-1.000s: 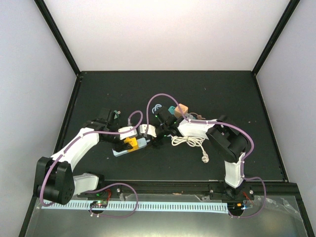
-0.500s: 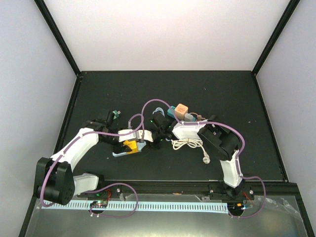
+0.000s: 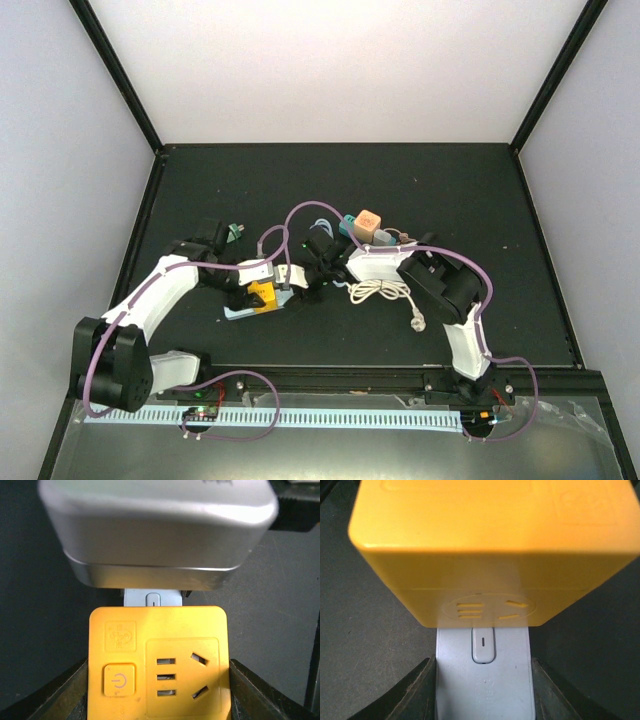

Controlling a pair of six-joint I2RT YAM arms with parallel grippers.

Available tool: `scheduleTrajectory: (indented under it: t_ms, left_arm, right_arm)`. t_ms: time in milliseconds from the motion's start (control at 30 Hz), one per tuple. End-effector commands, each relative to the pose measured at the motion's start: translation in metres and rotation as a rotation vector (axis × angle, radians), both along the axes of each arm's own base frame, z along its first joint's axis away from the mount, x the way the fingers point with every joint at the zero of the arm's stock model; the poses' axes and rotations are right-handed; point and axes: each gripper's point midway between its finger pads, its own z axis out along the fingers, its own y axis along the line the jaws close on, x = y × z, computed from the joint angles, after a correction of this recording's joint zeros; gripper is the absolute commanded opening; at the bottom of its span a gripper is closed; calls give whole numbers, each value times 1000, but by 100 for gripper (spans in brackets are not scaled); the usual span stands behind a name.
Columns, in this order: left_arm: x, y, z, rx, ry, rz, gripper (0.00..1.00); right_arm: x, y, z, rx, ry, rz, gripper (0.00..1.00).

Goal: Pull the plug off the socket

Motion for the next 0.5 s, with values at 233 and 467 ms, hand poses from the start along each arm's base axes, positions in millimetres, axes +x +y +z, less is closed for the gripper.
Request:
scheduleTrajectory:
  t_ms: [233,467]
  left_arm:
    - [-6,-18,45,-186,-128,-96,27]
    - [-17,-7,23,-118,-217,-116,26]
  right_arm:
    - [13,-22,-53,-219,-7,-79,1]
    - [15,-23,-57,-248,11,-92,1]
